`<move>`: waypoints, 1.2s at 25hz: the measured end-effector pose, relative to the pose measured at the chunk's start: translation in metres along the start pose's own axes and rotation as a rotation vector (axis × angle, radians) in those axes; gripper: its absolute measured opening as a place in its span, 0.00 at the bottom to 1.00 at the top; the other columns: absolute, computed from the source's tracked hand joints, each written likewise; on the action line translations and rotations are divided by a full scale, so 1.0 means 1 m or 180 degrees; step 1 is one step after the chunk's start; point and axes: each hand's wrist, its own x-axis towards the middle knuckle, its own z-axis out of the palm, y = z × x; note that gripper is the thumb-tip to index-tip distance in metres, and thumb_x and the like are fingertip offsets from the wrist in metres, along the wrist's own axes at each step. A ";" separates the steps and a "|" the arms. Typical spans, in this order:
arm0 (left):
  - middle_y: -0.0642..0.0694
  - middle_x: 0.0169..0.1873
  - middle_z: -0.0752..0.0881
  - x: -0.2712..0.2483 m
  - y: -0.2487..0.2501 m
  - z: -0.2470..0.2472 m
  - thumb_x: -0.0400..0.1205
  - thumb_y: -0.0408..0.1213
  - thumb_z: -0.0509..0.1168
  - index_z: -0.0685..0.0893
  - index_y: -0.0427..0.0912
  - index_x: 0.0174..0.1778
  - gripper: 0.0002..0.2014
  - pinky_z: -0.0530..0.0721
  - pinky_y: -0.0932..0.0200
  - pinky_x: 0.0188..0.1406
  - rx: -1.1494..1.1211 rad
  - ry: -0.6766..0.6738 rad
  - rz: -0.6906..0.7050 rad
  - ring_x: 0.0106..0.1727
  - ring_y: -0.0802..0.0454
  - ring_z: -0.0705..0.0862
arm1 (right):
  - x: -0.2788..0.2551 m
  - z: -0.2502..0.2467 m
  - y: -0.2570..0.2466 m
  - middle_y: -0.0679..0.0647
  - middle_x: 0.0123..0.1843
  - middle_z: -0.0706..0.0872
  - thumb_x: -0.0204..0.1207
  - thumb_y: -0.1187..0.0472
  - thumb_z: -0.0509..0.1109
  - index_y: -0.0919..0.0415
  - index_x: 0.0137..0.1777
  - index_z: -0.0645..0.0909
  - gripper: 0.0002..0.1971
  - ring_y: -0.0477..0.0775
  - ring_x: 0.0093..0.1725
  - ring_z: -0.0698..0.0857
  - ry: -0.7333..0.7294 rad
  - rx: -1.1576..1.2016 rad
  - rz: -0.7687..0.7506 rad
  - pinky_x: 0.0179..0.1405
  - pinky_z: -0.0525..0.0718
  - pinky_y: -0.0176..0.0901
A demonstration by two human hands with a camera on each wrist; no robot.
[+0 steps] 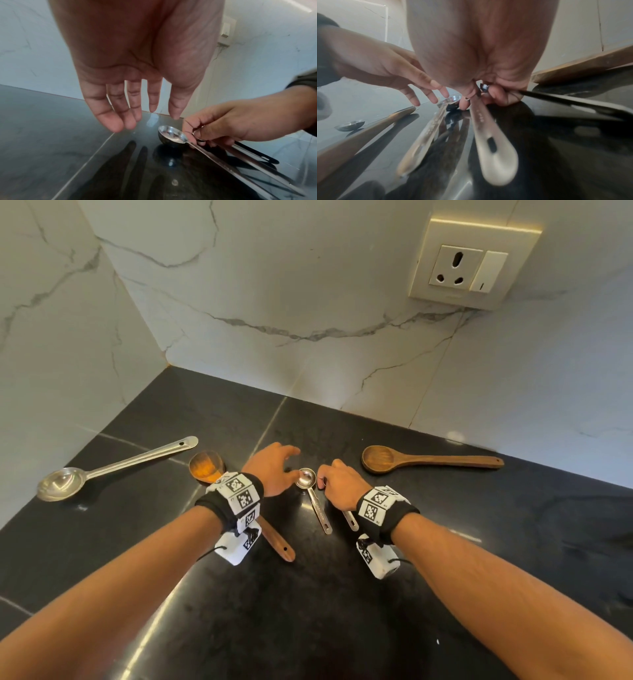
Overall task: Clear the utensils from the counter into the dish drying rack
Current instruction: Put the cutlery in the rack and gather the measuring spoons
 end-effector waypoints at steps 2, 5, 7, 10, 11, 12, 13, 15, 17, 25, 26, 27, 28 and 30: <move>0.44 0.71 0.78 0.009 0.003 0.005 0.81 0.49 0.67 0.70 0.52 0.78 0.28 0.76 0.49 0.68 0.0020 -0.0328 -0.0082 0.69 0.45 0.79 | -0.001 0.006 0.001 0.56 0.56 0.74 0.79 0.67 0.64 0.54 0.56 0.79 0.10 0.61 0.56 0.79 0.0096 0.0015 0.0035 0.50 0.76 0.46; 0.44 0.67 0.77 0.013 0.011 0.019 0.81 0.49 0.67 0.74 0.53 0.75 0.25 0.76 0.50 0.66 0.0047 -0.0434 -0.0062 0.66 0.44 0.79 | -0.005 0.012 0.003 0.56 0.58 0.74 0.79 0.63 0.67 0.54 0.60 0.78 0.11 0.59 0.57 0.79 0.0321 0.0096 0.0023 0.51 0.77 0.46; 0.45 0.63 0.80 0.011 0.016 0.023 0.81 0.46 0.68 0.78 0.50 0.70 0.21 0.78 0.52 0.62 0.0080 -0.0387 -0.0043 0.63 0.46 0.81 | -0.008 0.012 0.006 0.56 0.60 0.75 0.79 0.64 0.69 0.53 0.61 0.78 0.13 0.58 0.58 0.79 0.0437 0.0090 -0.0014 0.55 0.80 0.47; 0.46 0.56 0.86 0.006 0.018 0.024 0.80 0.41 0.70 0.81 0.47 0.63 0.16 0.80 0.55 0.56 0.0016 -0.0504 -0.0069 0.57 0.47 0.84 | -0.013 0.004 0.010 0.55 0.62 0.78 0.78 0.66 0.69 0.52 0.64 0.79 0.16 0.57 0.60 0.80 0.0397 0.0238 -0.0074 0.60 0.79 0.47; 0.46 0.54 0.86 0.004 0.017 0.024 0.80 0.39 0.70 0.82 0.46 0.62 0.15 0.81 0.55 0.56 -0.0062 -0.0555 -0.0102 0.55 0.47 0.85 | -0.014 -0.001 0.012 0.55 0.62 0.79 0.79 0.66 0.69 0.52 0.64 0.81 0.16 0.55 0.61 0.81 0.0386 0.0337 -0.0088 0.61 0.79 0.47; 0.45 0.53 0.87 0.001 0.016 0.025 0.80 0.37 0.69 0.82 0.45 0.62 0.14 0.84 0.54 0.55 -0.0194 -0.0620 -0.0156 0.52 0.47 0.87 | -0.016 -0.006 0.014 0.55 0.62 0.81 0.79 0.67 0.68 0.52 0.65 0.82 0.16 0.54 0.61 0.82 0.0406 0.0438 -0.0106 0.62 0.79 0.46; 0.44 0.51 0.87 -0.001 0.015 0.027 0.80 0.35 0.68 0.82 0.45 0.61 0.13 0.86 0.52 0.54 -0.0406 -0.0702 -0.0238 0.49 0.46 0.88 | -0.018 -0.011 0.015 0.54 0.62 0.84 0.79 0.68 0.67 0.52 0.64 0.83 0.17 0.53 0.60 0.83 0.0464 0.0550 -0.0126 0.61 0.80 0.45; 0.41 0.50 0.88 -0.006 0.013 0.030 0.82 0.31 0.65 0.82 0.44 0.62 0.13 0.90 0.51 0.50 -0.0973 -0.0833 -0.0433 0.48 0.44 0.90 | -0.022 -0.020 0.016 0.53 0.58 0.89 0.79 0.70 0.66 0.54 0.62 0.87 0.17 0.50 0.55 0.86 0.0563 0.0771 -0.0161 0.58 0.83 0.42; 0.38 0.51 0.87 -0.010 0.011 0.032 0.83 0.29 0.62 0.82 0.42 0.64 0.14 0.90 0.51 0.50 -0.1372 -0.0851 -0.0564 0.52 0.44 0.88 | -0.024 -0.022 0.010 0.52 0.55 0.91 0.77 0.70 0.69 0.55 0.58 0.90 0.15 0.48 0.53 0.88 0.0556 0.0894 -0.0223 0.56 0.84 0.40; 0.41 0.50 0.86 -0.017 0.009 0.031 0.85 0.27 0.55 0.84 0.38 0.64 0.16 0.89 0.53 0.51 -0.2107 -0.0912 -0.0902 0.49 0.53 0.85 | -0.015 0.004 -0.027 0.48 0.46 0.91 0.68 0.62 0.78 0.51 0.46 0.89 0.07 0.51 0.48 0.88 0.0593 0.0454 -0.0115 0.48 0.86 0.44; 0.41 0.50 0.86 -0.018 0.009 0.031 0.85 0.26 0.56 0.84 0.39 0.64 0.16 0.89 0.54 0.52 -0.2139 -0.0915 -0.0908 0.50 0.52 0.84 | -0.014 0.006 -0.029 0.48 0.45 0.91 0.67 0.61 0.79 0.51 0.44 0.89 0.07 0.52 0.47 0.89 0.0652 0.0439 -0.0080 0.47 0.86 0.44; 0.41 0.52 0.86 -0.018 0.009 0.032 0.84 0.25 0.56 0.83 0.39 0.64 0.17 0.89 0.53 0.52 -0.2171 -0.0912 -0.0907 0.52 0.51 0.84 | -0.013 0.006 -0.030 0.49 0.45 0.90 0.66 0.61 0.79 0.51 0.42 0.89 0.06 0.52 0.47 0.89 0.0676 0.0432 -0.0041 0.46 0.87 0.44; 0.41 0.53 0.85 -0.019 0.009 0.032 0.83 0.25 0.58 0.83 0.39 0.65 0.17 0.89 0.53 0.52 -0.2196 -0.0907 -0.0897 0.53 0.51 0.84 | -0.012 0.005 -0.031 0.49 0.44 0.91 0.66 0.61 0.79 0.51 0.42 0.89 0.06 0.52 0.47 0.89 0.0679 0.0421 -0.0011 0.47 0.88 0.45; 0.40 0.56 0.85 -0.019 0.009 0.034 0.83 0.27 0.61 0.82 0.38 0.67 0.16 0.90 0.54 0.50 -0.2206 -0.0886 -0.0864 0.53 0.51 0.84 | -0.011 -0.001 -0.026 0.48 0.43 0.90 0.66 0.61 0.77 0.50 0.43 0.89 0.07 0.52 0.46 0.89 0.0674 0.0392 0.0048 0.48 0.88 0.46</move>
